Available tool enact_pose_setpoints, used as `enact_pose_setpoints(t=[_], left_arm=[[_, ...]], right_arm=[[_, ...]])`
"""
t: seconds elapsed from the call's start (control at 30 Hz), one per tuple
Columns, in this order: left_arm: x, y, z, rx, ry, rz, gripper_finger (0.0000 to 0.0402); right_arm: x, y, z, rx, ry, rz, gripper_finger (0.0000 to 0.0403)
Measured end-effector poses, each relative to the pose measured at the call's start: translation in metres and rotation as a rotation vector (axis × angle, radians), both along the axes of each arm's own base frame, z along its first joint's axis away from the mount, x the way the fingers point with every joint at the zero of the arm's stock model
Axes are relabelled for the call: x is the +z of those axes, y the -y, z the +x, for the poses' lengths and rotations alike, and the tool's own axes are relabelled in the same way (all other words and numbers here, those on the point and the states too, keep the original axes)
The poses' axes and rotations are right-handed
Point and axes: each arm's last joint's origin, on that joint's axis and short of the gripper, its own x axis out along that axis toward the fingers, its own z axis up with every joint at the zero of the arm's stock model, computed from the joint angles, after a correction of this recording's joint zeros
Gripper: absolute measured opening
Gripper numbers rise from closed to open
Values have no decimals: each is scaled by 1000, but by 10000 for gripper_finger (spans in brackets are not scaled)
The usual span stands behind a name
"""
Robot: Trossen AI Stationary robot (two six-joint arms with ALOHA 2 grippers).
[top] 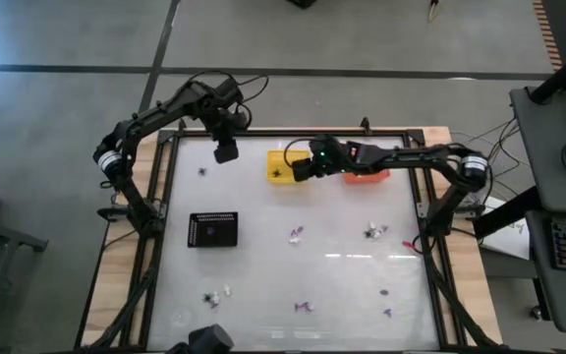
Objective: Sort Halloween decoration
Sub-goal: Put the black spider toy into the yellow basket, then put the white skeleton toy into the orange basket
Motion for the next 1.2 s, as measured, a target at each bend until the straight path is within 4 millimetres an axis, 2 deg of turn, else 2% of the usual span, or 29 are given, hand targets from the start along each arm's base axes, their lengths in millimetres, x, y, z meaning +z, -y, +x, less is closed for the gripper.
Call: enact_pose_setpoints(t=[0.17, 0.4, 0.57, 0.8, 1.0, 1.2], left_arm=[[0, -1, -1, 5, 2, 2, 95], [0, -2, 0, -5, 9, 11, 95], [1, -4, 2, -19, 29, 35, 95], [1, -6, 3, -19, 48, 54, 95], [1, -5, 3, -10, 41, 46, 95], [-2, -2, -1, 6, 0, 2, 95]], right_arm=[[-16, 11, 2, -27, -31, 14, 9], [-19, 21, 0, -54, -36, 12, 9], [-7, 25, 5, -19, -1, -51, 20], [6, 29, 12, 13, 17, -104, 70], [10, 30, 14, 14, 18, -104, 108], [26, 25, 9, 71, -48, -19, 121]])
